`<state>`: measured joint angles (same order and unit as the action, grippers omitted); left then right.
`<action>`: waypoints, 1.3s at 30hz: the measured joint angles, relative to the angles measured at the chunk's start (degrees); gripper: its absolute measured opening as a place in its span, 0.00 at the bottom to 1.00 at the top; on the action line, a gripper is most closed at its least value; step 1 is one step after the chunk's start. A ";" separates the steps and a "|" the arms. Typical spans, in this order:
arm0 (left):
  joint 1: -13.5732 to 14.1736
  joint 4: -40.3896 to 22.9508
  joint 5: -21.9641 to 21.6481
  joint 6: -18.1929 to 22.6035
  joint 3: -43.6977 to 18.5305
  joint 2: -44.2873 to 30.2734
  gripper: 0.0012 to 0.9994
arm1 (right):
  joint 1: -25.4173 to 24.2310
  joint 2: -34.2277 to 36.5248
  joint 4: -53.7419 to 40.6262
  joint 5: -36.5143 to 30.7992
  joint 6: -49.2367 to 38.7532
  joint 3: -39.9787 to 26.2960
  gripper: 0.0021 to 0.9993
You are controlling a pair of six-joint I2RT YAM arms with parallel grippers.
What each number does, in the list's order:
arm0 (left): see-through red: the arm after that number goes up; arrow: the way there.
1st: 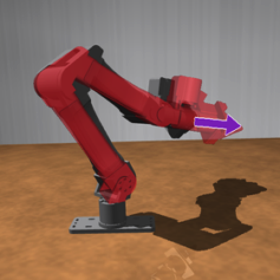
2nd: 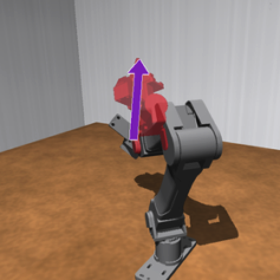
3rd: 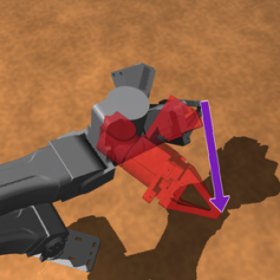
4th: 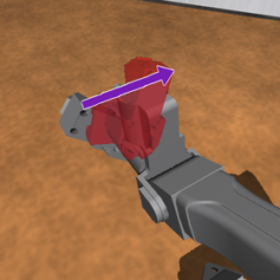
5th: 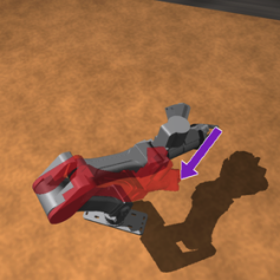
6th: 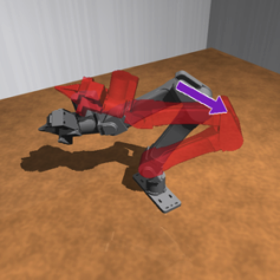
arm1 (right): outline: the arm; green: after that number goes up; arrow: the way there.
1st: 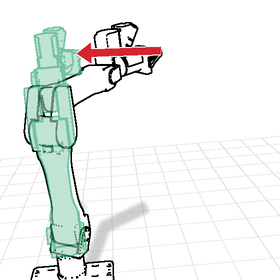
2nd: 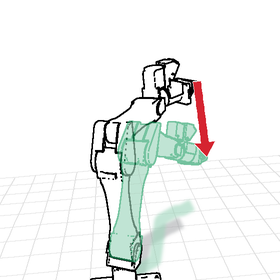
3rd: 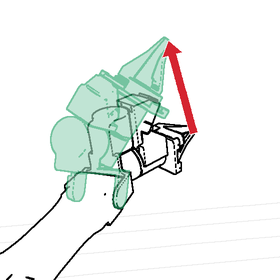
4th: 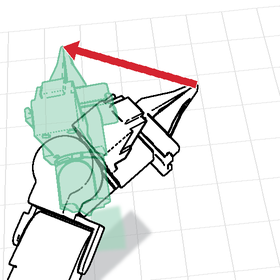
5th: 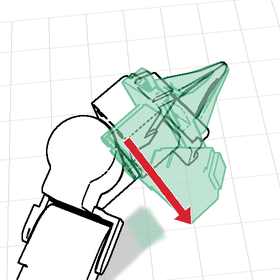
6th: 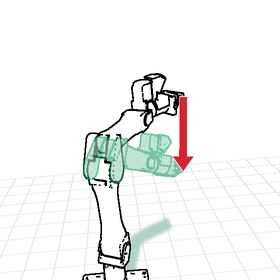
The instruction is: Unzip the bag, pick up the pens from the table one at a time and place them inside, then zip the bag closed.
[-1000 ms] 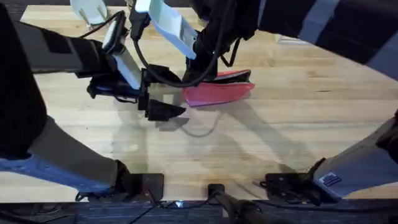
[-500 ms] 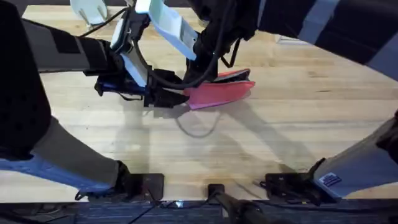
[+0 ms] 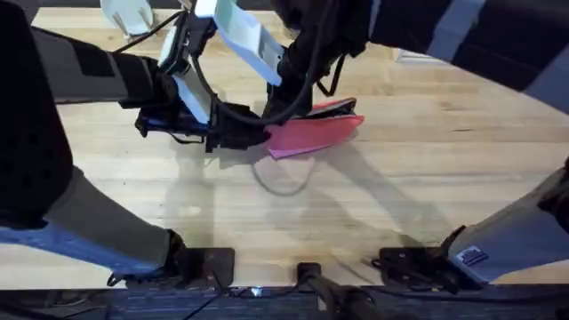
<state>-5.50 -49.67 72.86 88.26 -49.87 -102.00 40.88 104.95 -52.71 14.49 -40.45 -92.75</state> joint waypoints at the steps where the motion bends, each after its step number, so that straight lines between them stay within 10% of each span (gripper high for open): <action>1: 0.00 0.00 0.10 -0.01 0.00 0.00 0.04 | -0.28 0.00 -0.02 0.16 0.00 0.00 0.03; 39: 0.33 -0.44 -1.46 -0.19 0.11 0.00 0.04 | -19.67 -1.46 -6.95 -1.16 -2.25 0.00 0.03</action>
<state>-5.17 -50.11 71.40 88.07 -49.76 -102.00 21.21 103.48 -59.66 13.32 -42.70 -92.75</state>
